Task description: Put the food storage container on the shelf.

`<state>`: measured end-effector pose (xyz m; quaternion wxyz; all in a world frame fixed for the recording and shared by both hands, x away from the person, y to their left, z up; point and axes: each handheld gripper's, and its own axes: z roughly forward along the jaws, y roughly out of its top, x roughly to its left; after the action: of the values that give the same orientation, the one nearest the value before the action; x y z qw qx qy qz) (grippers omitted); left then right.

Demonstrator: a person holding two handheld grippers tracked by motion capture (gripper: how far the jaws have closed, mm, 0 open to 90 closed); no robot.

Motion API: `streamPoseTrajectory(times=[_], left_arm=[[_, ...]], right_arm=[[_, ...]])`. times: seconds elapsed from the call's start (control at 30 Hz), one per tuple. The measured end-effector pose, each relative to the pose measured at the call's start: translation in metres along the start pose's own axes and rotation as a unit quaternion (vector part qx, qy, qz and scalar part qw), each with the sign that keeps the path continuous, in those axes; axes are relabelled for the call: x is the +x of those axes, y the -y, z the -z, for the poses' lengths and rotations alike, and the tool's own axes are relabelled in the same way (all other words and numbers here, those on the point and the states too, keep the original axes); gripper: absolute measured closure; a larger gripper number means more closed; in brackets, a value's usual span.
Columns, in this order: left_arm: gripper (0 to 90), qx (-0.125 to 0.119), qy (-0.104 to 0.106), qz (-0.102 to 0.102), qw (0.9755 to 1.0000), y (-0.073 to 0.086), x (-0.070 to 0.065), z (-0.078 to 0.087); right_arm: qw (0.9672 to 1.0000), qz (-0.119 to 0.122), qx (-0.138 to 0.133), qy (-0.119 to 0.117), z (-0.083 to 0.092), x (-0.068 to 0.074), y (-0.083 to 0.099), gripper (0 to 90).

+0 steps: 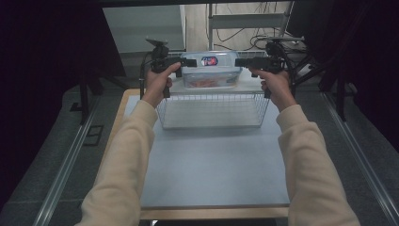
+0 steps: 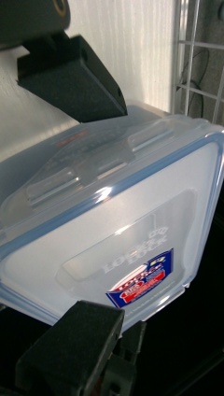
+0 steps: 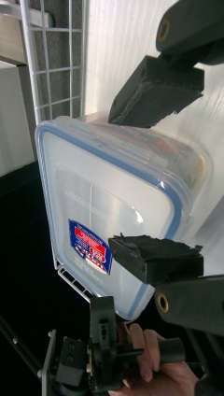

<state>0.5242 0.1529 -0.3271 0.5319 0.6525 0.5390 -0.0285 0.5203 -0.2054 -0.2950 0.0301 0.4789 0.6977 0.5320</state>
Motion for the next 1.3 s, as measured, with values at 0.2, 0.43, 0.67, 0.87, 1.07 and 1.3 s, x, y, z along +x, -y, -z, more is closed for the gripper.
streamPoseTrajectory(times=[0.2, 0.43, 0.67, 0.87, 1.07, 1.3], left_arm=[[4.7, -0.005, -0.008, -0.008, 0.9999, 0.001, -0.002, 0.011], [5.8, -0.025, -0.002, -0.047, 0.9986, 0.014, -0.017, 0.035], [6.6, -0.019, 0.008, -0.111, 0.9936, 0.046, -0.041, 0.051], [7.4, -0.022, 0.019, -0.132, 0.9908, 0.074, -0.049, 0.059], [9.2, -0.027, 0.021, -0.159, 0.9867, 0.126, -0.051, 0.072], [10.8, -0.019, 0.026, -0.168, 0.9853, 0.175, -0.040, 0.084]], right_arm=[[1.0000, -0.003, -0.004, -0.007, 0.008, -0.005, 0.002, 33.4], [0.9995, 0.022, -0.021, -0.013, 0.025, -0.005, 0.011, 31.3], [0.9974, 0.064, -0.019, -0.029, 0.046, 0.001, 0.030, 30.1], [0.9942, 0.102, -0.012, -0.032, 0.058, 0.008, 0.051, 29.2], [0.9905, 0.131, 0.008, -0.041, 0.062, 0.012, 0.096, 26.9], [0.9899, 0.132, 0.030, -0.043, 0.068, 0.008, 0.139, 25.6]])
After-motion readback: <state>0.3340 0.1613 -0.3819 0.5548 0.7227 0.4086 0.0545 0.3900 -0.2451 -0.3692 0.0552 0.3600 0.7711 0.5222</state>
